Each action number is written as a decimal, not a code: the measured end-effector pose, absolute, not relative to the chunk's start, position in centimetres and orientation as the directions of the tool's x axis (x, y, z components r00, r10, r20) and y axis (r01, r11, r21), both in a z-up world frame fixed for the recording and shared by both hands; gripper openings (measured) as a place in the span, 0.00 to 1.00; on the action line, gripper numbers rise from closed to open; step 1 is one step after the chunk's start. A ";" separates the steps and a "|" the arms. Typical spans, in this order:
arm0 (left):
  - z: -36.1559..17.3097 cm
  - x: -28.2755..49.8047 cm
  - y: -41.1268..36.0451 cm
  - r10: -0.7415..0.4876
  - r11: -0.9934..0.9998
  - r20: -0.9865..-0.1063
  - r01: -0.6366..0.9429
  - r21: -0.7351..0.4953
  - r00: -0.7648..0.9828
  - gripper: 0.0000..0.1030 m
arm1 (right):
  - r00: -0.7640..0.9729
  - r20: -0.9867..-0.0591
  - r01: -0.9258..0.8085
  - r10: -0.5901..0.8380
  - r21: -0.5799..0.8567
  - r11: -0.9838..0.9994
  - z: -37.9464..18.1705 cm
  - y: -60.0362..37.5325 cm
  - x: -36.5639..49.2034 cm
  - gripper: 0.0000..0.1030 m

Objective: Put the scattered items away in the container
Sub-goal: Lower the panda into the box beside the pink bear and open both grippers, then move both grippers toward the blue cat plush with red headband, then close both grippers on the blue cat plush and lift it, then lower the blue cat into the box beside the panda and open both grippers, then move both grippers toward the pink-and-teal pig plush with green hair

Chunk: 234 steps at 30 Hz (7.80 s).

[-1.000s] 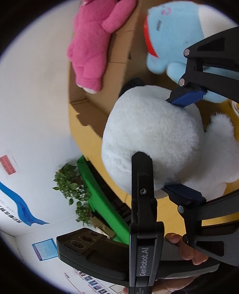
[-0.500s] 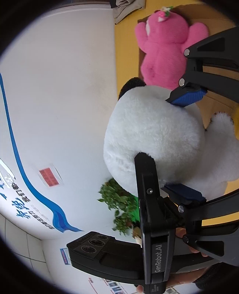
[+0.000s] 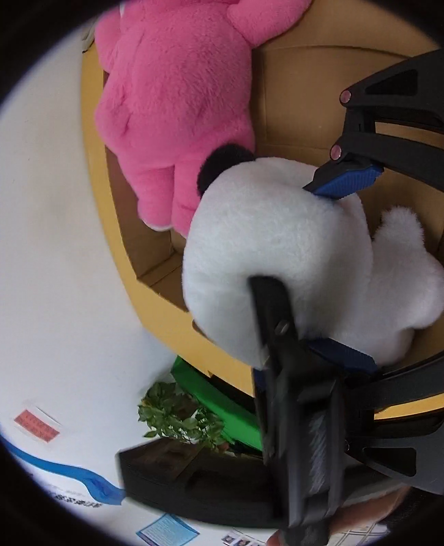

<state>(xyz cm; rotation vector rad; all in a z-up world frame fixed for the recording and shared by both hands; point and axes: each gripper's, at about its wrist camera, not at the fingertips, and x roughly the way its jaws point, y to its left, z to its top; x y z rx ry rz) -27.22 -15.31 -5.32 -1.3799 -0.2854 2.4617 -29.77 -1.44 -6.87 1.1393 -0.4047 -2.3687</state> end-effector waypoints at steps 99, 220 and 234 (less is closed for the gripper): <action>-2.9 -6.2 -4.9 0.241 -0.962 -0.745 -0.053 -0.268 -0.622 1.00 | -0.534 -0.735 0.424 -0.418 0.194 -0.884 -5.3 12.0 -8.4 0.81; 4.6 -3.7 -3.4 0.147 -0.987 -0.603 -0.074 -0.144 -0.784 1.00 | -0.805 -0.563 0.210 -0.186 0.023 -0.977 3.5 14.5 -7.7 0.81; 3.5 -4.2 -3.0 0.174 -0.982 -0.619 -0.087 -0.169 -0.766 1.00 | -0.784 -0.587 0.219 -0.202 0.043 -0.975 2.5 14.3 -8.5 0.81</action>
